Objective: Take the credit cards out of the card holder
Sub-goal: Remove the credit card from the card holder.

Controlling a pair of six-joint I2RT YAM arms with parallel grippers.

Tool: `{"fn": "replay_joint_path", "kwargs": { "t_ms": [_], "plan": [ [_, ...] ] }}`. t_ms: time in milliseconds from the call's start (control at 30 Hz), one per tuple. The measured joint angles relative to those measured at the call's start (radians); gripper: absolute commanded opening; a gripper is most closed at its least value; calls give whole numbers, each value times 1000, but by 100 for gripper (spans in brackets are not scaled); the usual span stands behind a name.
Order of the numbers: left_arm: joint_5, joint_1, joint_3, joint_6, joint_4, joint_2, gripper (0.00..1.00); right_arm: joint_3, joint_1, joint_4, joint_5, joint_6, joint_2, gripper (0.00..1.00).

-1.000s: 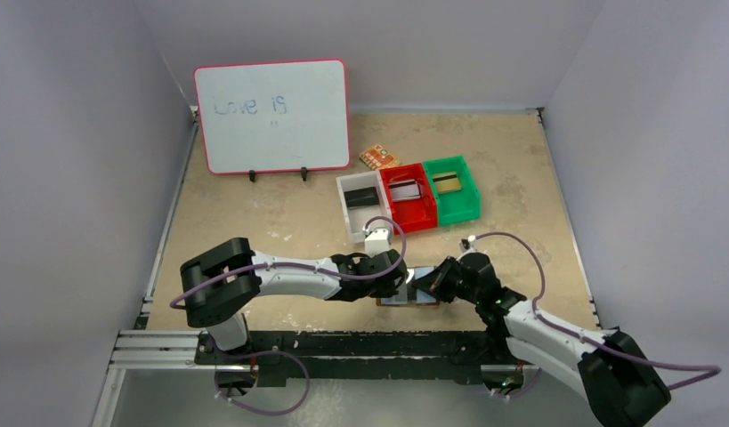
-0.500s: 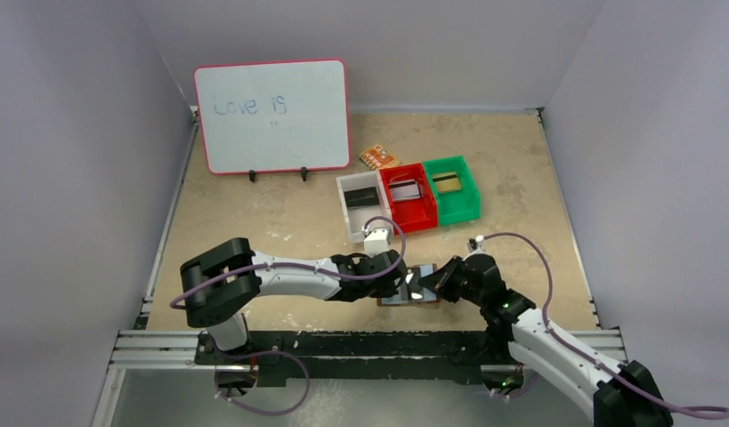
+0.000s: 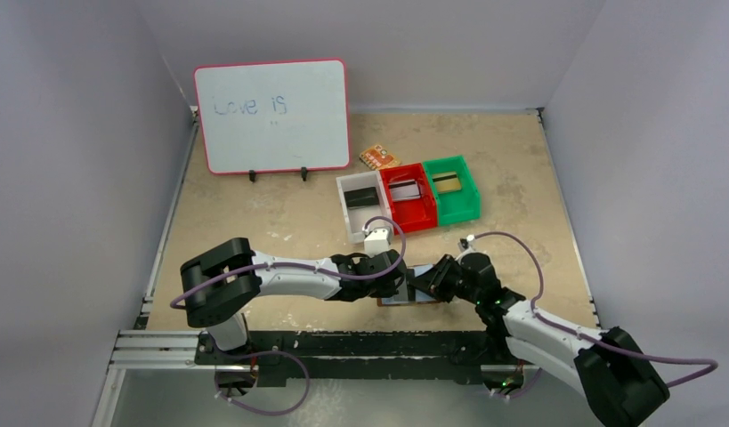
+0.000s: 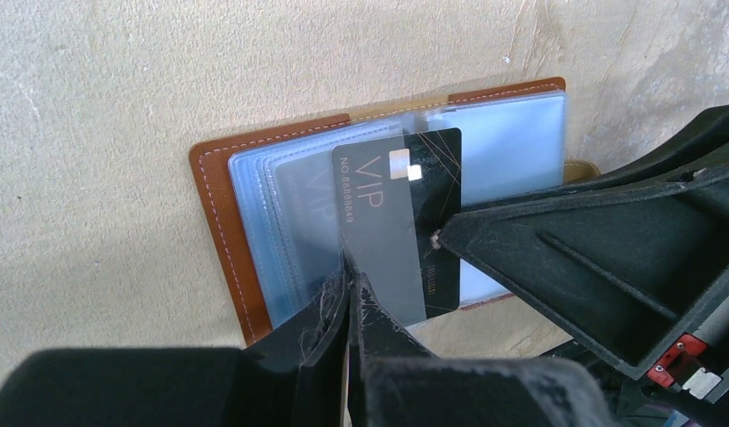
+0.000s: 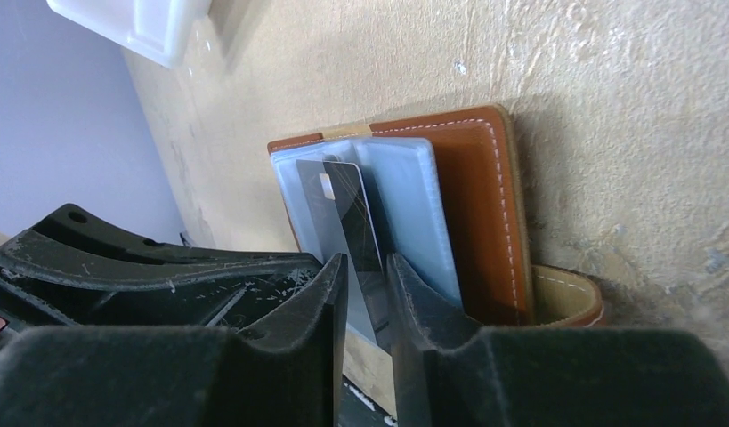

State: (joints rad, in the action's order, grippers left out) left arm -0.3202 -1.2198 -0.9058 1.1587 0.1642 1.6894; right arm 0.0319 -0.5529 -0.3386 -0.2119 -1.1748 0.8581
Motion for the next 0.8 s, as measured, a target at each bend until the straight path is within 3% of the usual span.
{"fn": "replay_joint_path", "kwargs": {
  "t_ms": [400,733,800],
  "plan": [
    [3,0,0,0,-2,2,0,-14,0,-113,-16,-16,76,31],
    [3,0,-2,-1,0,2,0,-13,8,-187,-19,-8,169,2],
    [3,0,-2,-1,1,3,0,-8,8,-170,-16,-5,164,0]
  ]
}}
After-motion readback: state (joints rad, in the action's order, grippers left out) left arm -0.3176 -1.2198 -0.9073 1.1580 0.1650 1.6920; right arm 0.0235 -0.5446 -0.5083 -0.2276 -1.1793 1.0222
